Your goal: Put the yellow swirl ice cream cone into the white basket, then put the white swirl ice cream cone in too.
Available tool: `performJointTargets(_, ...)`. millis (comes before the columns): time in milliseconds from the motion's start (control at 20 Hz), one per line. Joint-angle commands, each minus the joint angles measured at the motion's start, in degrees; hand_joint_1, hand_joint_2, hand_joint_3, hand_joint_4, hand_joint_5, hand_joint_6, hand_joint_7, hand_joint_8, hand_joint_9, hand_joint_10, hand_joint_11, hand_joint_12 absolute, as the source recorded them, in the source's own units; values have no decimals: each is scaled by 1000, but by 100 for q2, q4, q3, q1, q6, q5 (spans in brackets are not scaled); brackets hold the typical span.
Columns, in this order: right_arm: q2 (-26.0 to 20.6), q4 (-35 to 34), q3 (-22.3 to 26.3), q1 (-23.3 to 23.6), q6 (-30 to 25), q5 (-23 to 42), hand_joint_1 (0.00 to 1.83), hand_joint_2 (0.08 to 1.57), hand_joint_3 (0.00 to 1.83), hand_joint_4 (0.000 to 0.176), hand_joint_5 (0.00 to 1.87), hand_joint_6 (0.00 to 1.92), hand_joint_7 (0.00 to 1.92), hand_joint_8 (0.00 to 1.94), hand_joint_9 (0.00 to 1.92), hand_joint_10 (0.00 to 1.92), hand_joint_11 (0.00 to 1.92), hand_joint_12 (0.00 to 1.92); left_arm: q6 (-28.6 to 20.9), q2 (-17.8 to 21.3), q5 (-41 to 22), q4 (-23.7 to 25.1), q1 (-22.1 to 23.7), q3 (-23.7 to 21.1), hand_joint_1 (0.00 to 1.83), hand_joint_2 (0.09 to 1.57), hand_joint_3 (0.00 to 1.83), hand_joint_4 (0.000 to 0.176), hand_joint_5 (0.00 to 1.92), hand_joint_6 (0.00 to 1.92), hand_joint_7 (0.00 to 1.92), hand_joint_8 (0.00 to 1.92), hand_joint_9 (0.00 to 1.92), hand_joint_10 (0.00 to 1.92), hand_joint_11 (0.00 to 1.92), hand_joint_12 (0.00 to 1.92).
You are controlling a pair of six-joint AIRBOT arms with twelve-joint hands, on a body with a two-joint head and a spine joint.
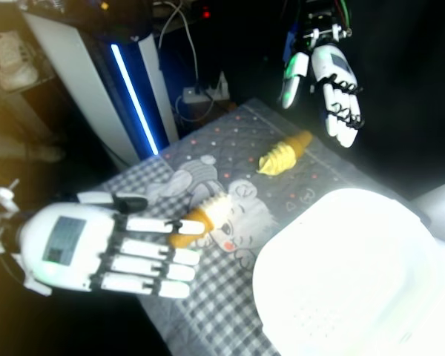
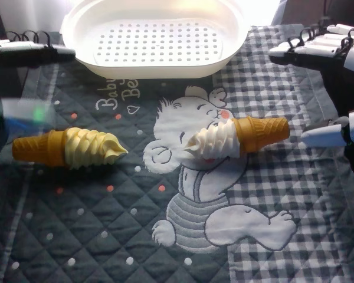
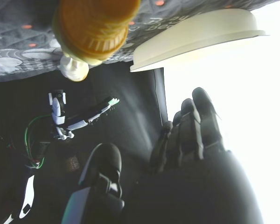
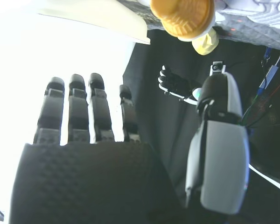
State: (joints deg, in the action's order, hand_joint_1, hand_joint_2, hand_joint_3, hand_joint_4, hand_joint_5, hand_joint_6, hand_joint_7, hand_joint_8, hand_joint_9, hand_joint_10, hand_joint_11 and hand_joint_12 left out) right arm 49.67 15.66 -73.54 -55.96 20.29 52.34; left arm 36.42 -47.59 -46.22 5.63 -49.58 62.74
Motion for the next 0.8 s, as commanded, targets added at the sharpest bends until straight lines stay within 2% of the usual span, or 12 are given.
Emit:
performJointTargets(0, -10, -256, -29, 65, -38, 577, 670, 1004, 3, 0, 242, 2, 235, 2, 243, 16, 0, 777, -53, 15, -583, -87, 76, 3, 842, 811, 2, 65, 407, 0, 356, 1, 376, 12, 23, 957)
performJointTargets(100, -10, -252, -30, 65, -38, 577, 665, 1014, 2, 0, 236, 1, 240, 1, 266, 9, 0, 841, -53, -3, -511, -29, 116, 16, 824, 795, 1, 73, 382, 0, 351, 0, 388, 4, 45, 946)
performJointTargets(200, -10, -233, -35, 65, -38, 559, 695, 1023, 1, 14, 224, 0, 227, 0, 242, 2, 0, 788, -69, -60, -372, 57, 188, 66, 831, 785, 0, 112, 331, 0, 321, 1, 357, 2, 77, 792)
performJointTargets(250, -10, -221, -36, 65, -38, 543, 678, 1030, 2, 20, 216, 0, 220, 1, 224, 2, 0, 734, -126, -115, -235, 192, 266, 108, 853, 762, 1, 94, 358, 0, 347, 0, 389, 2, 137, 715)
performJointTargets(350, -11, -212, -40, 65, -38, 535, 687, 1025, 0, 14, 224, 2, 226, 2, 239, 6, 0, 788, -229, -205, 12, 471, 394, 168, 846, 750, 0, 53, 382, 0, 397, 2, 438, 2, 262, 589)
performJointTargets(400, -11, -212, -41, 65, -41, 535, 687, 1025, 0, 14, 224, 2, 226, 2, 239, 6, 0, 788, -255, -319, 327, 756, 535, 228, 846, 750, 0, 53, 382, 0, 397, 2, 438, 2, 262, 589)
performJointTargets(450, -11, -212, -41, 65, -41, 535, 706, 1006, 0, 31, 224, 1, 239, 2, 283, 11, 0, 917, -255, -343, 398, 812, 565, 242, 867, 724, 2, 64, 380, 0, 414, 0, 469, 1, 314, 537)
performJointTargets(500, -10, -212, -41, 65, -41, 535, 691, 1000, 0, 41, 216, 1, 244, 2, 295, 9, 0, 970, -253, -491, 868, 1188, 755, 326, 887, 721, 3, 52, 390, 3, 430, 5, 487, 7, 332, 533)
performJointTargets(550, -10, -212, -41, 65, -41, 535, 691, 1000, 0, 41, 216, 1, 244, 2, 295, 9, 0, 970, -252, -538, 1007, 1309, 819, 349, 887, 721, 3, 52, 390, 3, 430, 5, 487, 7, 332, 533)
performJointTargets(600, -10, -213, -41, 65, -41, 535, 687, 983, 0, 33, 221, 1, 258, 2, 314, 8, 0, 1029, -252, -624, 1223, 1511, 912, 386, 830, 768, 18, 77, 351, 6, 377, 3, 415, 4, 221, 484)
performJointTargets(650, -10, -213, -41, 65, -41, 535, 671, 985, 0, 49, 217, 0, 254, 0, 306, 3, 0, 1005, -251, -733, 1482, 1778, 1017, 424, 825, 765, 13, 86, 372, 13, 400, 12, 436, 13, 236, 490)
performJointTargets(750, -10, -213, -41, 65, -41, 535, 667, 1012, 4, 52, 215, 0, 248, 1, 298, 2, 0, 1021, -249, -867, 1834, 2182, 1137, 443, 841, 777, 13, 80, 386, 14, 420, 16, 452, 16, 256, 501)
